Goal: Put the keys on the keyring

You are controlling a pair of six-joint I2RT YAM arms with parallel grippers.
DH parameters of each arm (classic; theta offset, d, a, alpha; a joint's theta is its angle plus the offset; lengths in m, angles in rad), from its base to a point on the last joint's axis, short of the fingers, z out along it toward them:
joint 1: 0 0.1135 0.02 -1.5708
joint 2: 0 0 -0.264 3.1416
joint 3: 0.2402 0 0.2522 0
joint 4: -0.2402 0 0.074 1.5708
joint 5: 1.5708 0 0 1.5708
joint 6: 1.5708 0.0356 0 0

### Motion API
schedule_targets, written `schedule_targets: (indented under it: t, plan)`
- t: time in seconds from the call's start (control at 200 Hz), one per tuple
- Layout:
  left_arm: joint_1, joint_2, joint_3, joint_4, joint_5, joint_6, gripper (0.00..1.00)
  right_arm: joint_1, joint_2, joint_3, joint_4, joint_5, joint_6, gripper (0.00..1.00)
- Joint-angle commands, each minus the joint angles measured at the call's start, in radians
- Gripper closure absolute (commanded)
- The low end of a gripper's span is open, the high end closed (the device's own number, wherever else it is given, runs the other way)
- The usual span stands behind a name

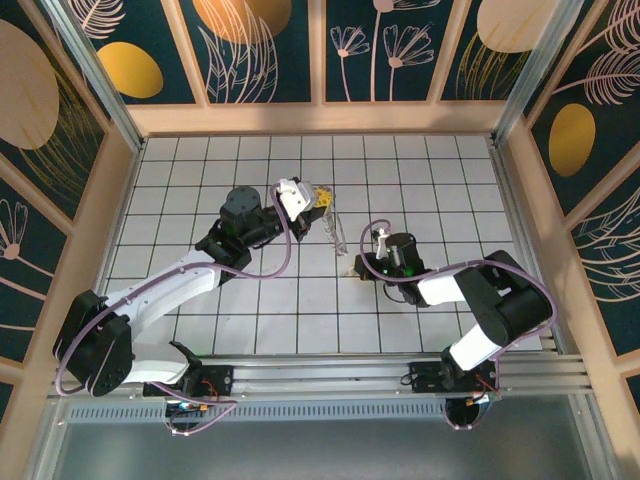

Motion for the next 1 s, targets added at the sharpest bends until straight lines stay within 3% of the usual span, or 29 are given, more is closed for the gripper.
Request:
schedule_targets:
  t: [0.0,0.125,0.996]
  plan:
    - [-0.002,-0.004,0.005,0.05,0.006,0.006,1.0,0.011,0.001,0.019,-0.013,-0.019,0.001,0.86]
    - [-0.002,-0.003,0.006,0.052,0.007,0.004,1.0,0.011,-0.001,0.021,-0.023,-0.024,0.0,0.76]
    - [-0.001,-0.005,0.007,0.056,0.003,0.008,1.0,0.016,-0.005,0.054,-0.125,0.012,-0.052,0.75]
